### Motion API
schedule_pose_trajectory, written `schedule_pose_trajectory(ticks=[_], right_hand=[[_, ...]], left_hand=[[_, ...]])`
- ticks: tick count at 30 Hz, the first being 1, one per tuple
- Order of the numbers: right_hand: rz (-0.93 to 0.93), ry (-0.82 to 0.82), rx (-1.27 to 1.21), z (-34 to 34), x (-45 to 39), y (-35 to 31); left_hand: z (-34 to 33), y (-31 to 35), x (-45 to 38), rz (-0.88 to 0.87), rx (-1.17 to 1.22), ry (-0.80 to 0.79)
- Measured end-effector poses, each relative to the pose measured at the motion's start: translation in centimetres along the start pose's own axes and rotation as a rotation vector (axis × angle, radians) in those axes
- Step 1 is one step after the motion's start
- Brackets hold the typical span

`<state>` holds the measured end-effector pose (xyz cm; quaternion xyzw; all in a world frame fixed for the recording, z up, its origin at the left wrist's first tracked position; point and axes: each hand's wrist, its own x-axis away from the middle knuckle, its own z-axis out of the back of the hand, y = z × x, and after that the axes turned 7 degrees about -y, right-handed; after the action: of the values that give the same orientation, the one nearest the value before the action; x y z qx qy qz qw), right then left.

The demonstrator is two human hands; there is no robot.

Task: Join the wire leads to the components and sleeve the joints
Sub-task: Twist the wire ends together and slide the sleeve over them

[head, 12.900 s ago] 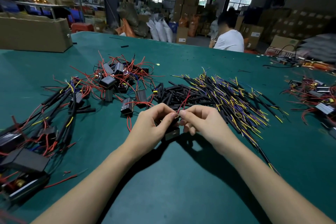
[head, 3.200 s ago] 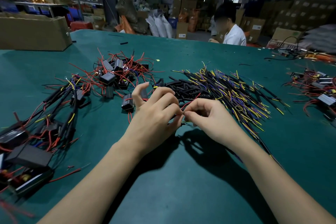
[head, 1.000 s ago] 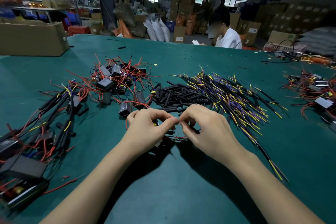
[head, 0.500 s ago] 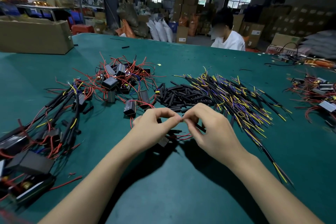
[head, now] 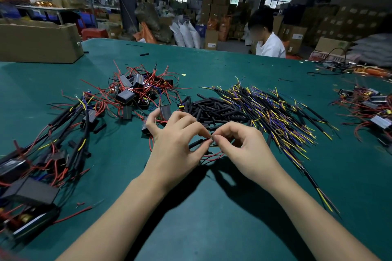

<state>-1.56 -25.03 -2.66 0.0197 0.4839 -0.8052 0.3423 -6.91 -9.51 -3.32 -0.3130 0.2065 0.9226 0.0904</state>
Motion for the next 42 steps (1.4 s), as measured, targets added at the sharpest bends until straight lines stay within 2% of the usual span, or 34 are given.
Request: schedule_pose_trajectory(ticks=[4,12,16,19,21,24,27,36,42], right_hand=[[0.072,0.001,0.12,0.0,0.2,-0.1],[0.37,0.046,0.515,0.3,0.5,0.1],[0.555,0.078,0.714,0.4,0.1,0.0],[0.435,0.111,0.507,0.3,0.1,-0.2],[0.299,0.084,0.307,0.3,0.0,0.0],[0.127,0.059,0.138,0.5,0.0,0.5],[-0.042,0.025,-0.031,0.8,-0.1,1.0],[-0.201,-0.088,-0.067,0.7,-0.1,1.1],[-0.187,-0.058,-0.232,0.6,-0.2,0.8]], left_hand=[[-0.1,0.1,0.0,0.041,0.072,-0.032],[-0.3,-0.2,-0.1,0.088,0.171,-0.072],[0.4,-0.5,-0.5,0.212,0.431,-0.209],[0.5,-0.6,-0.7,0.322,0.67,-0.228],[0.2,-0.4,-0.6,0.364,0.679,-0.172],[-0.1,-0.2,-0.6,0.389,0.655,-0.111],[-0.2,-0.4,-0.6,0.395,0.673,-0.111],[0.0,-0.6,-0.6,0.374,0.648,-0.276],[0.2,-0.5,-0.6,0.37,0.745,-0.242]])
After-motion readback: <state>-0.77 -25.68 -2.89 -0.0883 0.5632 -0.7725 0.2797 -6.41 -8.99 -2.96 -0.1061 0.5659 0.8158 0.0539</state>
